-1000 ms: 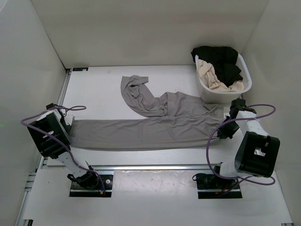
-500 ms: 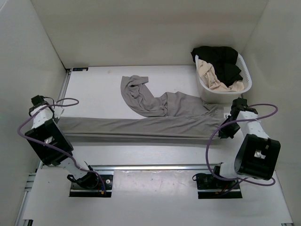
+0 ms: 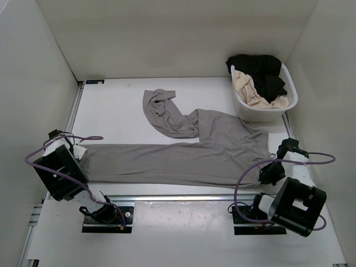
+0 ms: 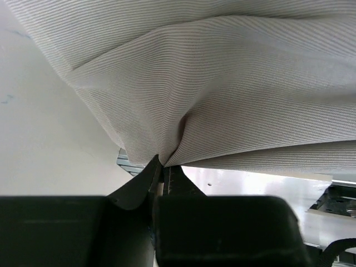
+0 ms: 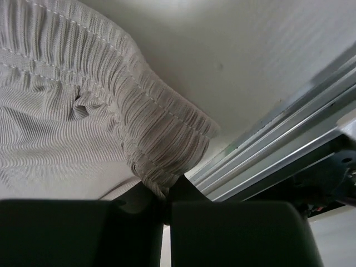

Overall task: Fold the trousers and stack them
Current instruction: Flatten the trousers out

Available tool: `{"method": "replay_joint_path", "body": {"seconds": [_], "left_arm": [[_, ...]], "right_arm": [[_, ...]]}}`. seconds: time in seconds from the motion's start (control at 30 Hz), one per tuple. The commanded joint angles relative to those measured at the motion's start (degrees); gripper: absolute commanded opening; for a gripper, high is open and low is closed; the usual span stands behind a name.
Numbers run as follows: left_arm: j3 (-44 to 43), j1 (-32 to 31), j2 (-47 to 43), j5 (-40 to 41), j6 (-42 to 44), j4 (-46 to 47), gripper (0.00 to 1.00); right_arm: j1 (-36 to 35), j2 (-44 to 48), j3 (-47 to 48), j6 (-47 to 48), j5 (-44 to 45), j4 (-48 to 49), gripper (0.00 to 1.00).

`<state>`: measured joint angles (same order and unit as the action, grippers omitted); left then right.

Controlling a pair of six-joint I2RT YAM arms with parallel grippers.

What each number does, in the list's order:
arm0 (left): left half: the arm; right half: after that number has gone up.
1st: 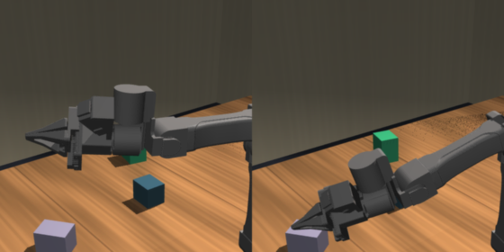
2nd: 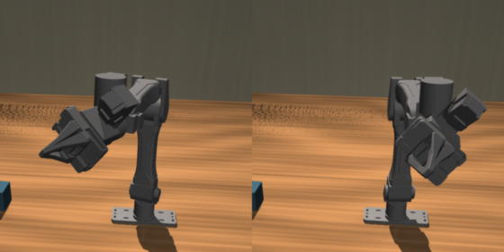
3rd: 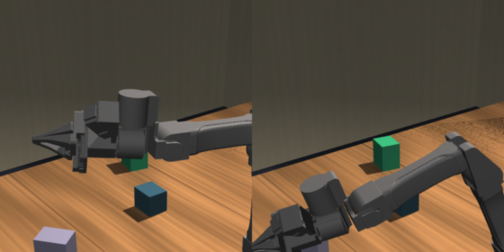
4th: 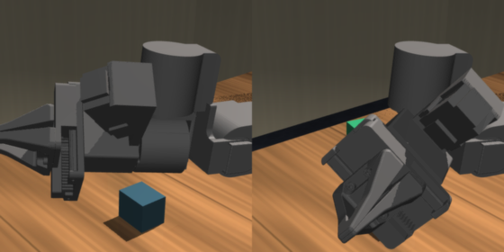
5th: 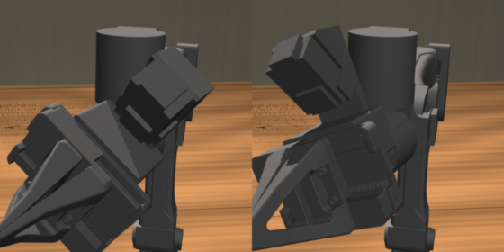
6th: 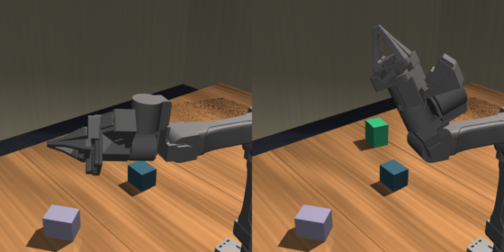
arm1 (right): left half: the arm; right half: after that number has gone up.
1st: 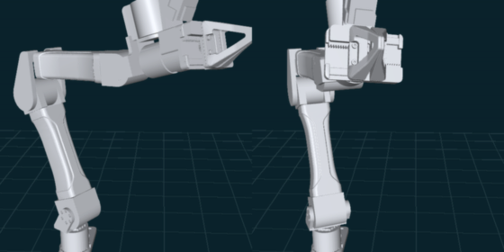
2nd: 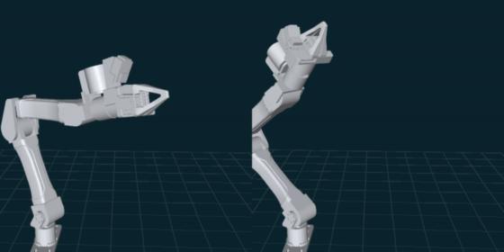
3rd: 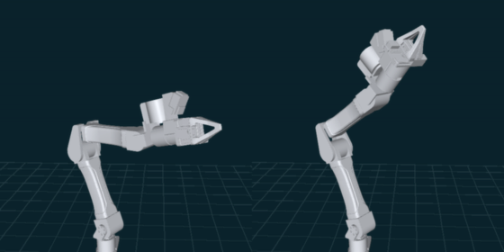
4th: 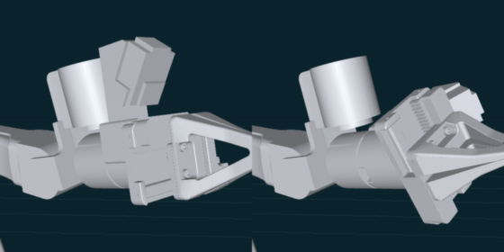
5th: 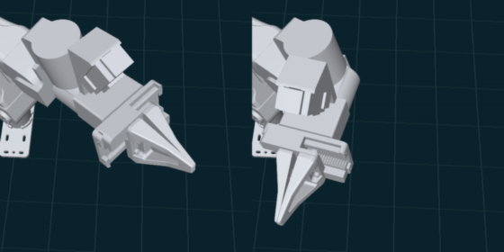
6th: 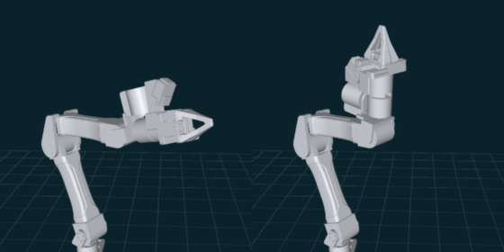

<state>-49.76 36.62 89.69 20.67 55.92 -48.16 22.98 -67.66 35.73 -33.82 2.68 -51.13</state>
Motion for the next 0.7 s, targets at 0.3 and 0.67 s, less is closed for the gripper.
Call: {"method": "replay_joint_path", "body": {"seconds": [0.3, 0.67], "left_arm": [[-0.34, 2.75, 0.13, 2.63, 1.65, 0.35, 0.58], [-16.93, 2.76, 1.72, -4.48, -3.26, -5.53, 0.61]], "right_arm": [[0.75, 10.35, -0.93, -7.66, 7.25, -4.50, 0.67], [0.75, 13.61, 8.31, -3.81, 11.42, -5.39, 0.79]]}}
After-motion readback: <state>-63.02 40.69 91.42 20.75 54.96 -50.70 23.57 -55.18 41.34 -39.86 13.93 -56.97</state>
